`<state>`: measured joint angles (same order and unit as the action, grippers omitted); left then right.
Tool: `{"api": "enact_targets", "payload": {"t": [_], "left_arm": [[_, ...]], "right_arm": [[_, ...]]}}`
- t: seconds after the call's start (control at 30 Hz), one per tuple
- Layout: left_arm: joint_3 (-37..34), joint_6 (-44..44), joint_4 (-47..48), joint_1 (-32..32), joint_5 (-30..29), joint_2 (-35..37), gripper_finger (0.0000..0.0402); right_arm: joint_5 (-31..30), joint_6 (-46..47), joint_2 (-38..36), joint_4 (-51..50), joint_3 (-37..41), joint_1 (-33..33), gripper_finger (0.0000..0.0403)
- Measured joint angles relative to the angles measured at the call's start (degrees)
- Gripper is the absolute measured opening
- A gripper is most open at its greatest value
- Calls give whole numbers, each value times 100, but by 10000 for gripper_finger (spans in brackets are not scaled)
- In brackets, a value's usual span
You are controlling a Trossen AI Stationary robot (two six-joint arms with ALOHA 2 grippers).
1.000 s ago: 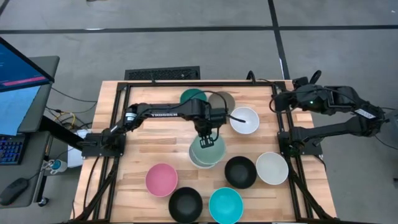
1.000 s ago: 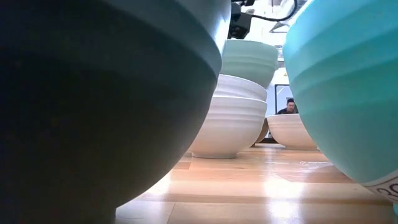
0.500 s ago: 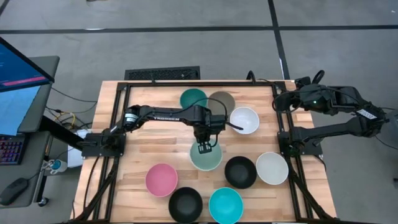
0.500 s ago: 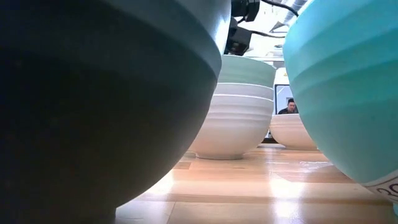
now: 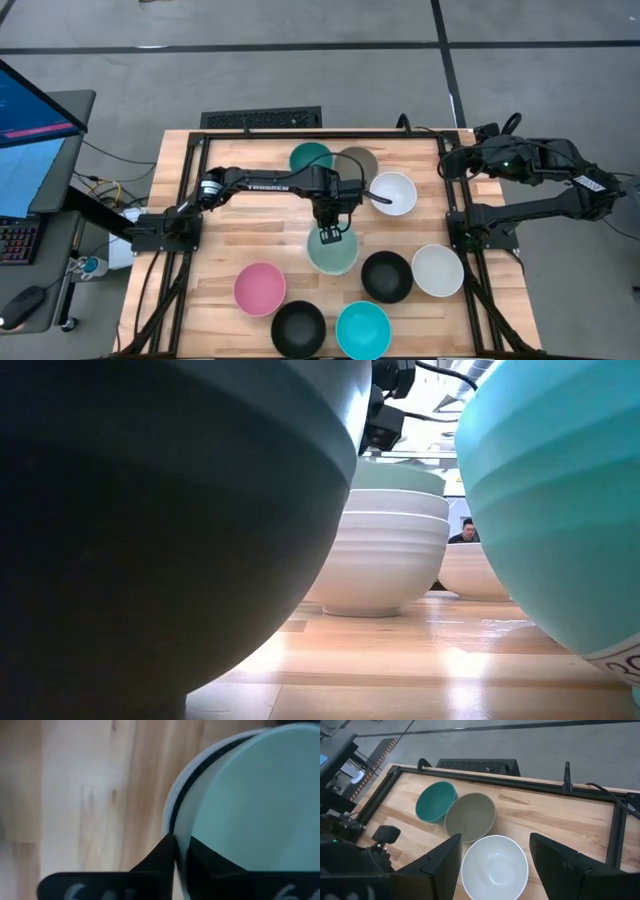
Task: Nest bowls inside each other
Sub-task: Stack the green bowl on the top of the white bowl, then stack the top white bowl on the top of the light green bowl
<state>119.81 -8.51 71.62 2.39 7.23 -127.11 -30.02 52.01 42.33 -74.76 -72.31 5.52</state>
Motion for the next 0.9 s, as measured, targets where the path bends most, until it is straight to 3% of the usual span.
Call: {"api": "enact_targets", "payload": {"t": [0.27, 0.47, 0.67, 0.8, 0.9], "left_arm": [[72, -48, -93, -91, -209, 4, 96], [719, -98, 243, -68, -294, 7, 159], [1288, 66, 928, -92, -879, 18, 213], [1412, 622, 393, -233, -870, 168, 228], [1442, 728, -102, -282, -476, 404, 229]], "right_arm": [[-2, -102, 2, -2, 0, 0, 256], [-2, -193, 0, -1, 0, 0, 256], [-2, -303, 0, -148, 0, 0, 256], [193, -524, -44, -204, 128, -38, 256], [582, -590, -152, -54, 419, -62, 256]]}}
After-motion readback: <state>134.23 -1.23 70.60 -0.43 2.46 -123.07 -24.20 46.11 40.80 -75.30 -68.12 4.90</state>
